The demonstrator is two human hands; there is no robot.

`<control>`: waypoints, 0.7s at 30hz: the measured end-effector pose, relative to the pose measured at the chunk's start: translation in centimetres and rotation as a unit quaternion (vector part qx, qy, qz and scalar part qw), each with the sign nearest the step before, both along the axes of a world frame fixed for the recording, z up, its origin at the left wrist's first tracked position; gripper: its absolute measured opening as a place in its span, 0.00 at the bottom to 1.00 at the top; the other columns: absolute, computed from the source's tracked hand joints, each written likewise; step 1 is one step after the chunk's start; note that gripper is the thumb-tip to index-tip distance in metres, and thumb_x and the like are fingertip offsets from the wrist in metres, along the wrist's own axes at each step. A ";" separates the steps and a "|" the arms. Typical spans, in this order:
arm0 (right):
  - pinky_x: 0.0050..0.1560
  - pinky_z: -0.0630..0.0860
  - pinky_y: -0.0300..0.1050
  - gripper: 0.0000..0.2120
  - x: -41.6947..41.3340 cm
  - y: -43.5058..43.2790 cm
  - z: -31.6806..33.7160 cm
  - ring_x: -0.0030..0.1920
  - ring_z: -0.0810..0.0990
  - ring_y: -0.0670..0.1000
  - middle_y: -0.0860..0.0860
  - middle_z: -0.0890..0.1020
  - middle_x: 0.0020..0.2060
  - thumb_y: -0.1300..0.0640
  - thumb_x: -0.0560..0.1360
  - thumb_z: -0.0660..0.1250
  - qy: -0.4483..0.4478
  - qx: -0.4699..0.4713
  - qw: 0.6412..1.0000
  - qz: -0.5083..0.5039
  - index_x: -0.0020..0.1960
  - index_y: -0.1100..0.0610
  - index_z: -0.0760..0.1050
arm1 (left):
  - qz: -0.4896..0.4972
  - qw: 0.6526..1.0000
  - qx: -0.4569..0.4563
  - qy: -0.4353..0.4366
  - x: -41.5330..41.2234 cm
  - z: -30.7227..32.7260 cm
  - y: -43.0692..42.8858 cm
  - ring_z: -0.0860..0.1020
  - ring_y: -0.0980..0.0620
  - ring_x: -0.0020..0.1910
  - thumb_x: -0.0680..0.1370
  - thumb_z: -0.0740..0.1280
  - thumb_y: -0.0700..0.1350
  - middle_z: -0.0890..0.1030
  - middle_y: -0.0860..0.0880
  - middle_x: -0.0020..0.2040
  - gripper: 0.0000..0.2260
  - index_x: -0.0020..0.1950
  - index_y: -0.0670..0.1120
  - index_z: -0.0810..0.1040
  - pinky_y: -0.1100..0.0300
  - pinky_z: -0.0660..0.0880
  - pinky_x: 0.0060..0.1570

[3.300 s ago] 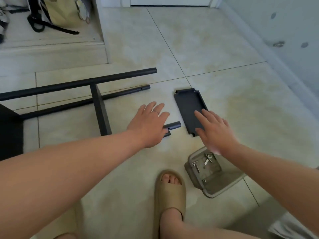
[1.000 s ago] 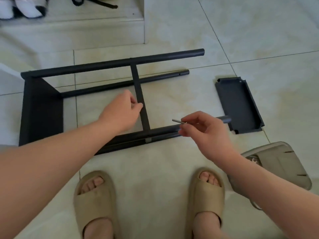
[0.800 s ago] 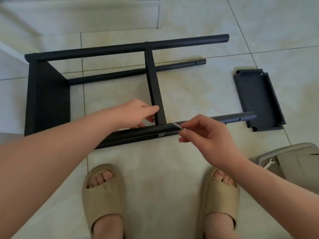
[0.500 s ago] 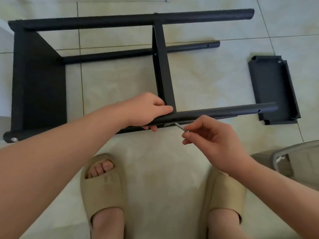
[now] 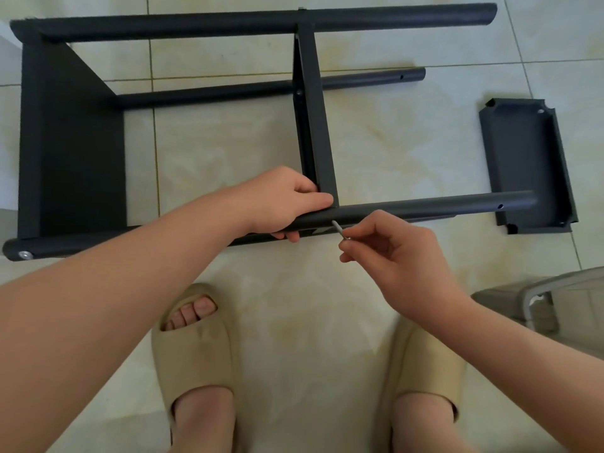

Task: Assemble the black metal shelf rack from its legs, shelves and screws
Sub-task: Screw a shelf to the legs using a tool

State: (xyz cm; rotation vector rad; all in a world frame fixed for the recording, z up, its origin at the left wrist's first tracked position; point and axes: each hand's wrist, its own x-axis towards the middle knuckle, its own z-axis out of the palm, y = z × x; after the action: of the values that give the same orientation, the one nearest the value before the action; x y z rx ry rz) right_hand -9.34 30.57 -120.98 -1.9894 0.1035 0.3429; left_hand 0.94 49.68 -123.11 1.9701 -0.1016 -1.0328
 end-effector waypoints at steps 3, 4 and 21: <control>0.45 0.80 0.37 0.08 0.4 0.4 -0.1 0.41 0.86 0.44 0.43 0.85 0.37 0.62 0.76 0.73 0.013 0.014 1.000 -0.014 0.44 0.50 0.79 | 0.004 1.000 -0.001 -0.003 -0.2 0.1 -0.1 0.78 0.55 0.26 0.81 0.65 0.55 0.80 0.51 0.26 0.15 0.46 0.44 0.81 0.61 0.75 0.31; 0.46 0.81 0.39 0.08 0.5 0.5 -0.2 0.41 0.86 0.44 0.43 0.85 0.37 0.62 0.76 0.73 0.017 0.015 1.000 -0.019 0.44 0.51 0.79 | 0.005 1.000 -0.003 -0.002 -0.3 0.1 -0.1 0.79 0.55 0.26 0.81 0.65 0.55 0.80 0.51 0.26 0.15 0.45 0.45 0.81 0.60 0.75 0.32; 0.45 0.82 0.38 0.08 1.1 1.4 -0.5 0.39 0.87 0.52 0.53 0.85 0.36 0.68 0.75 0.72 0.077 0.110 0.985 -0.104 0.42 0.57 0.81 | 0.009 1.000 -0.019 0.010 -0.1 -0.2 0.0 0.82 0.50 0.33 0.81 0.66 0.56 0.84 0.41 0.35 0.15 0.47 0.45 0.83 0.55 0.80 0.38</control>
State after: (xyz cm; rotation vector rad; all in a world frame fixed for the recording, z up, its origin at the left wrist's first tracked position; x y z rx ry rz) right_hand -8.24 31.95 -121.48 -1.7149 0.3549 0.3559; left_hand 0.85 49.68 -123.33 1.9233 -0.0912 -1.0318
